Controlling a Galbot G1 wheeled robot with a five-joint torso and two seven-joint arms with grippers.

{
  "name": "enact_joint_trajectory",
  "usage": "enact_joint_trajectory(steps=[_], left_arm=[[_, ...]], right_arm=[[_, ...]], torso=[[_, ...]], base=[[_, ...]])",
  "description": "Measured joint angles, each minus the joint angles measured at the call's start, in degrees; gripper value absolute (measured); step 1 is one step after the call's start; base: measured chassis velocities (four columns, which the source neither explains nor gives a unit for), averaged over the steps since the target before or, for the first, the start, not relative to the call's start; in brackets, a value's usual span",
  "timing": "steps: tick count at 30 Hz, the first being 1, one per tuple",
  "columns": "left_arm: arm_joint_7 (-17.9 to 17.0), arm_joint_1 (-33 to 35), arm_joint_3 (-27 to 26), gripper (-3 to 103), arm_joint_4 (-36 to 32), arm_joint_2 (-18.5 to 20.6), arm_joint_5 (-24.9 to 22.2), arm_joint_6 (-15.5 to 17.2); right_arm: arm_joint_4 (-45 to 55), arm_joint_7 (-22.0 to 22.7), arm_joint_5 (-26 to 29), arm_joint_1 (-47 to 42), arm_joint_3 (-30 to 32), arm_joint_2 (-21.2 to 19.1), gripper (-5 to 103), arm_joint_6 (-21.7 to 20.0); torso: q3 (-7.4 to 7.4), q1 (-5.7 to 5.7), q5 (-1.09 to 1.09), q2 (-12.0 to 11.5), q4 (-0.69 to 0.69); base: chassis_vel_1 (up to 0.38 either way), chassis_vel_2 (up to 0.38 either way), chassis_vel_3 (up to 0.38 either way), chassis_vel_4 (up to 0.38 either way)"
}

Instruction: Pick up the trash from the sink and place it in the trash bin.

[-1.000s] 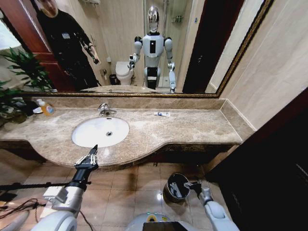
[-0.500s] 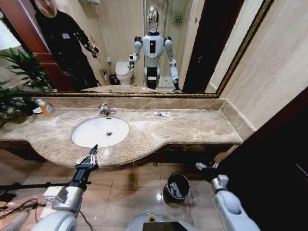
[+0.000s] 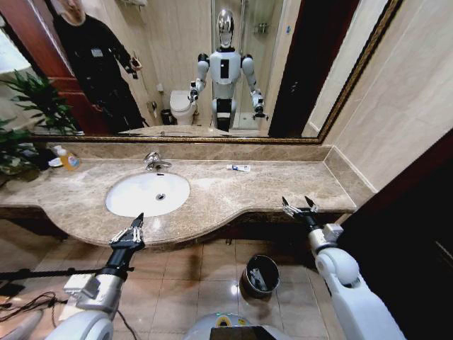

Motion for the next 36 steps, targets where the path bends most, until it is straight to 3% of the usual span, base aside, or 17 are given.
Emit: enact_joint_trajectory(steps=[19,36], left_arm=[[0.0,0.0,0.0,0,0.0,0.0,0.0,0.0],[0.0,0.0,0.0,0,0.0,0.0,0.0,0.0]], right_arm=[[-8.7,-4.1,2.4,10.1,-2.9,-4.1,100,-1.3],[-17.3,-3.0,2.4,22.9,-14.8,-3.6,100,-2.2]], torso=[[0.00,0.00,0.00,0.0,-0.01],[0.00,0.00,0.00,0.0,-0.01]], base=[[0.000,0.000,0.000,0.000],[0.000,0.000,0.000,0.000]])
